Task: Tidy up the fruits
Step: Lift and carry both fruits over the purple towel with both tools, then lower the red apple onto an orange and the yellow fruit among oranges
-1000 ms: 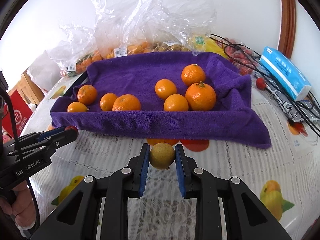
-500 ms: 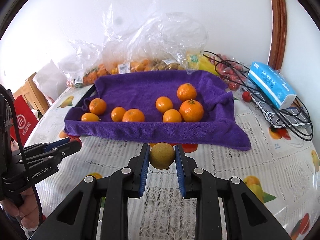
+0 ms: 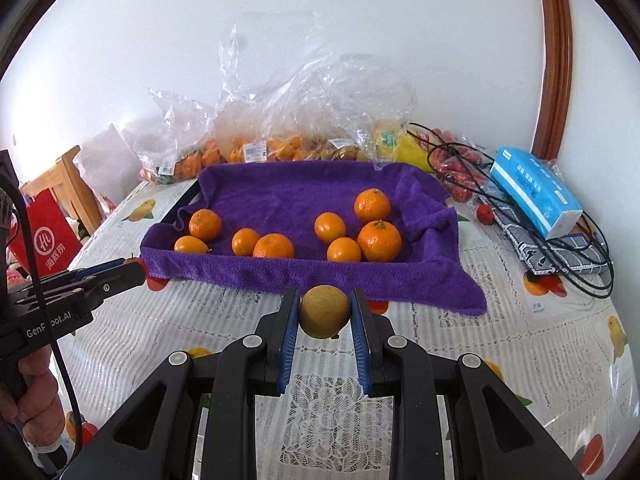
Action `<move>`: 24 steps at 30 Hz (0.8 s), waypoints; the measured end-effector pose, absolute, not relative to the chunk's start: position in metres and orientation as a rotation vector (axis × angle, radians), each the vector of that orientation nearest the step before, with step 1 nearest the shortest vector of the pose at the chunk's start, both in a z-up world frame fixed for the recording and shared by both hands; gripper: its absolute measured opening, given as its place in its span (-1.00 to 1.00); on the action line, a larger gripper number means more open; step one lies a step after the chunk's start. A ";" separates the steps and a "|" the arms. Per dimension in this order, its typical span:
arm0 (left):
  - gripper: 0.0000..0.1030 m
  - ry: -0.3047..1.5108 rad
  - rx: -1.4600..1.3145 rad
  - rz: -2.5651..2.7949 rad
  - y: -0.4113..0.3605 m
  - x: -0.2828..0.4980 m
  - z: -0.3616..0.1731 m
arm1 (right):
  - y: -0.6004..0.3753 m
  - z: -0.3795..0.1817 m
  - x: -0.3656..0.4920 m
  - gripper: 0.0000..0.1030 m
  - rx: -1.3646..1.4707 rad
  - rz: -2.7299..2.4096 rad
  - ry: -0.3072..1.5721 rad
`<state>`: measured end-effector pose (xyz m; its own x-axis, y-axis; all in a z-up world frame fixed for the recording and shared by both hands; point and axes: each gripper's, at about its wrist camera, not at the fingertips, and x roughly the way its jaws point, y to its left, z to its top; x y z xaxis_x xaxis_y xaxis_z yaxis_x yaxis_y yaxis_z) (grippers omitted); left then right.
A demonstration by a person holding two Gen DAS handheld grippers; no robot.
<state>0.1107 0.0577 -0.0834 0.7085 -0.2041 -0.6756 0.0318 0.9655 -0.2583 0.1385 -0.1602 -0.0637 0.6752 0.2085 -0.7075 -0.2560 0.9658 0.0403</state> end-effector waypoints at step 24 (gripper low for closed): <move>-0.53 0.686 -0.250 -0.100 0.077 0.160 -0.047 | -0.151 -0.033 0.196 -0.50 -0.006 0.262 0.700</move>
